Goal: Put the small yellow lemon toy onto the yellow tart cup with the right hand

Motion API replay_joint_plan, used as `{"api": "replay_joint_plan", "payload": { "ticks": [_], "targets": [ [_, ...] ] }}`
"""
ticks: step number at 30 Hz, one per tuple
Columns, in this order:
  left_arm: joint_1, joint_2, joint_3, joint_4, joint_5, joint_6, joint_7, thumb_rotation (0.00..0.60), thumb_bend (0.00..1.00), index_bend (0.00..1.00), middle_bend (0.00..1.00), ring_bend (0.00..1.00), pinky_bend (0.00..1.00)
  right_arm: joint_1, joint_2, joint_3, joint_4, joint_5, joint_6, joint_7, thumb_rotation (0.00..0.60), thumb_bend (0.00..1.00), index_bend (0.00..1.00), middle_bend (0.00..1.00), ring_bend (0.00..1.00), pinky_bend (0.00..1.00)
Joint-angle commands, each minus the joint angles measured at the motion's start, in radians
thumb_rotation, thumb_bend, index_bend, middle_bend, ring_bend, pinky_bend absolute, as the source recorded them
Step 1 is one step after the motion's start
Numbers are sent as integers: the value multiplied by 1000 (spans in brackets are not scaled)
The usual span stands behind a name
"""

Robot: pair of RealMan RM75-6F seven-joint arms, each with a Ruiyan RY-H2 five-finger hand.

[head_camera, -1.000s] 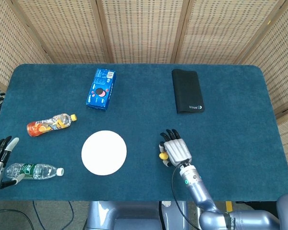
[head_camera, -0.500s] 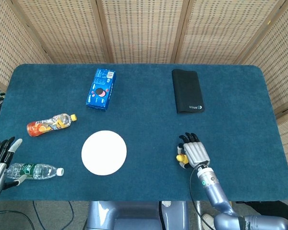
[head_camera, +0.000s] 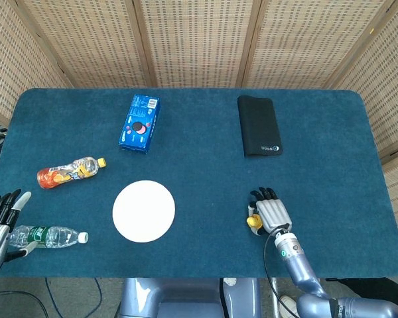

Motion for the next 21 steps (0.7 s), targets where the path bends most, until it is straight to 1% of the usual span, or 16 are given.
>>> {"api": "replay_joint_plan", "payload": {
  "ticks": [1,5,8,11,17,19,21],
  "targets": [
    [0,0,0,0,1,1,0,600,50,0,0,0,18,-2,-3,2,4,-1,3,1,600,207,514,94,0,21],
    [0,1,0,-1,0,1,0,600,51,0,0,0,18,-5,-1,1,5,-4,6,-1,600,187,441,34,0,5],
    [0,1,0,-1,1,1,-1,600,50,0,0,0,18,-7,4,0,5,-1,4,-3,600,174,391,8,0,0],
    [0,1,0,-1,0,1,-2,600,51,0,0,0,18,-10,11,2,2,-1,7,-2,600,171,355,0,0,0],
    [1,1,0,-2,1,3,0,600,49,0,0,0,18,-21,39,6,-21,-20,20,11,600,169,329,0,0,0],
    [1,2,0,-2,0,3,-1,600,49,0,0,0,18,-27,51,7,-33,-40,33,18,600,169,311,0,0,0],
    [2,3,-2,-2,-2,5,-4,600,50,0,0,0,17,-45,87,6,-68,-90,73,38,600,169,289,0,0,0]
  ]
}}
